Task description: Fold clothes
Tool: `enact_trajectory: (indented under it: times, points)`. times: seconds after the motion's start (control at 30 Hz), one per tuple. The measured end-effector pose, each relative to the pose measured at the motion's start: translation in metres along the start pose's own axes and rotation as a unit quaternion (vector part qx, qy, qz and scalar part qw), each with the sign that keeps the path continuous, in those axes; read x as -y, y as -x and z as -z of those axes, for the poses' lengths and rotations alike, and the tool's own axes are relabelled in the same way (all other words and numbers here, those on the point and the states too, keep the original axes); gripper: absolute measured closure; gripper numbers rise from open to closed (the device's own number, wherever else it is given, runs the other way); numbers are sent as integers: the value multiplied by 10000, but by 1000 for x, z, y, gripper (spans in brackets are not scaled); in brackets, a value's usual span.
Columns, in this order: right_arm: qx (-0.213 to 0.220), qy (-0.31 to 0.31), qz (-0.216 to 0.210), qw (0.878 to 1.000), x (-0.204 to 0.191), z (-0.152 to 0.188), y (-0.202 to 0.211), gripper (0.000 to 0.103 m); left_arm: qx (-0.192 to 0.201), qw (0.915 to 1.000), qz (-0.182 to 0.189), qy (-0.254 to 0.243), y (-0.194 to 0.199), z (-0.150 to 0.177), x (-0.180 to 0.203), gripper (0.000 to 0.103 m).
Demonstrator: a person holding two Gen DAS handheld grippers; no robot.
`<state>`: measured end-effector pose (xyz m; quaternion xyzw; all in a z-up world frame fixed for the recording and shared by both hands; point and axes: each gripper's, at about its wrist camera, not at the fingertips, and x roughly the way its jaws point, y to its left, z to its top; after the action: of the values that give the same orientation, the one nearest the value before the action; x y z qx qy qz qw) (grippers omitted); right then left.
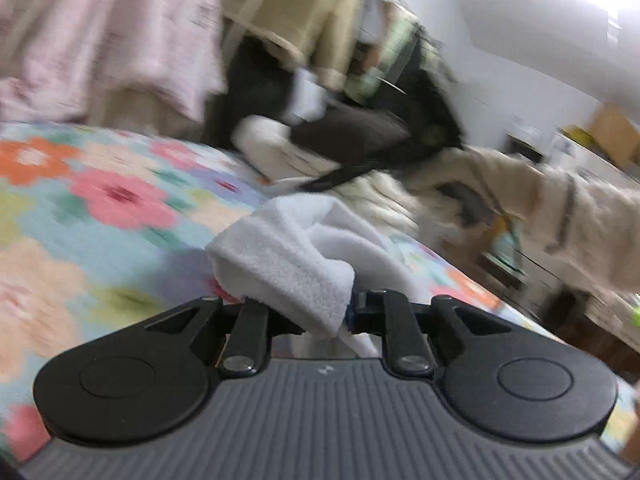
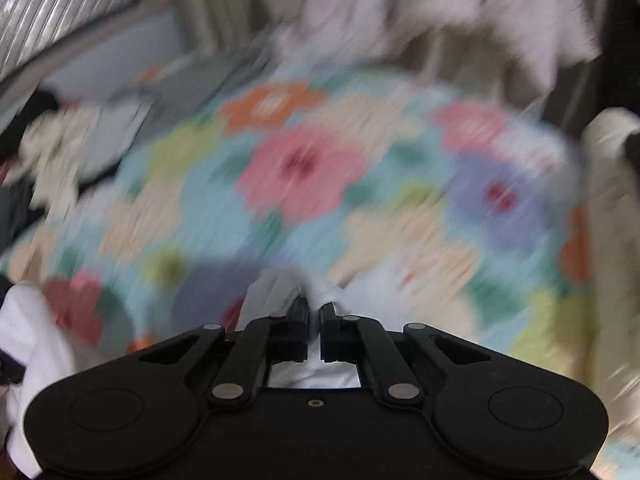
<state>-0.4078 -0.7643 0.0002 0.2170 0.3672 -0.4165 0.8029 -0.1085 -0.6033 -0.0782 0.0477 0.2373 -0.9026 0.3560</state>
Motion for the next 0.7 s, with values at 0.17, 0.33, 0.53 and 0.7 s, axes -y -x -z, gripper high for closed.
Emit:
enact_trajectory:
  times: [0.17,0.33,0.53,0.7]
  points:
    - [685,-142,495,9963,29,-34,28,99,167,9927,-1139,-362,6,-42,-34,88]
    - [1238,-247,755,9891,44,-48,50,99,422,9801,-1897,-410,17,-78,-74,88]
    - [1785,-842,1571,9676,79,-51,62,99,730,9612,-2643,-313,23,-112,-124,92]
    - [1969,-1307,1176,9645,104,-50,67,98,636,9511,-3006,-316,16,-131,-158,92]
